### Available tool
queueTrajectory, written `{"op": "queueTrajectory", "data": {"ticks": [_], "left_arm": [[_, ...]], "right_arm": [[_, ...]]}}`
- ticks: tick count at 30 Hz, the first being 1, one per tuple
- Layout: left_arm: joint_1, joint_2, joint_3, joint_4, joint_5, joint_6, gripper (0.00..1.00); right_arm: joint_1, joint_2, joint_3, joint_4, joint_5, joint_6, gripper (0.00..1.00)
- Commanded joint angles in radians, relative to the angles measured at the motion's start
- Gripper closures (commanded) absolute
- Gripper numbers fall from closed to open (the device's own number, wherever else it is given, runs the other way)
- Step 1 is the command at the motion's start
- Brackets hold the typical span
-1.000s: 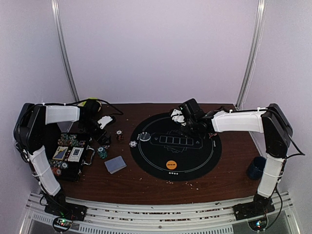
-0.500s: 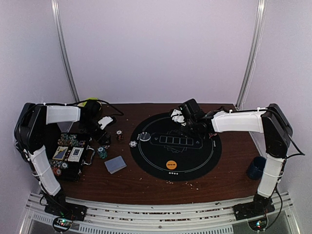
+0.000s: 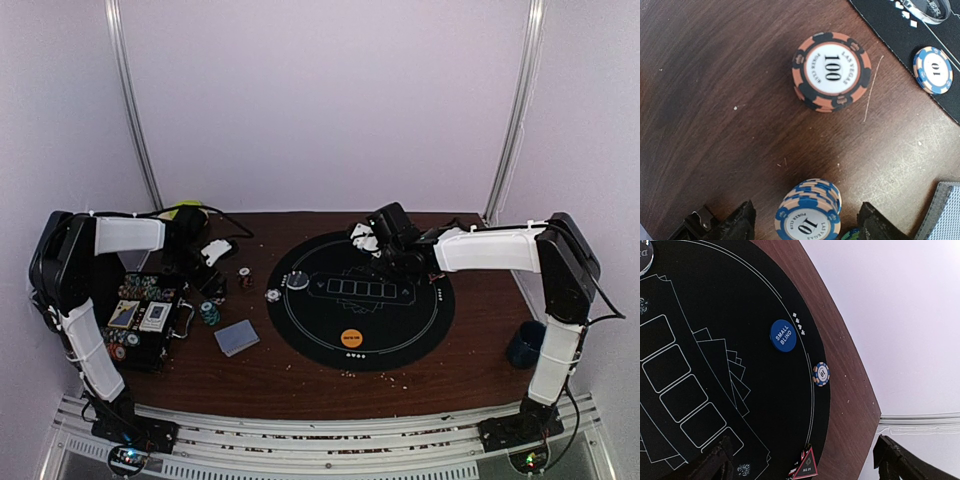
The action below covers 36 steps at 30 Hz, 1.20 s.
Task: Distribute texas hold em gaming equipment
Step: Pick up the pile of poker chips from the pile of poker chips.
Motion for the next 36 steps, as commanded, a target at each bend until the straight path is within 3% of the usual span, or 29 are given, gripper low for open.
{"op": "queueTrajectory", "data": {"ticks": [1, 21, 28, 36], "left_arm": [[-0.007, 0.004, -0.008, 0.016, -0.008, 0.005, 0.28], [-0.007, -0.001, -0.009, 0.011, -0.004, 0.009, 0.46], [-0.007, -0.005, -0.007, 0.006, 0.004, 0.011, 0.6], [-0.007, -0.013, -0.002, -0.001, 0.009, 0.012, 0.66]], "right_arm": [[0.008, 0.004, -0.013, 0.014, 0.023, -0.001, 0.0], [0.01, 0.003, -0.016, 0.022, 0.033, -0.006, 0.0], [0.011, 0.001, -0.016, 0.025, 0.035, -0.007, 0.0], [0.011, -0.001, -0.017, 0.027, 0.037, -0.009, 0.0]]}}
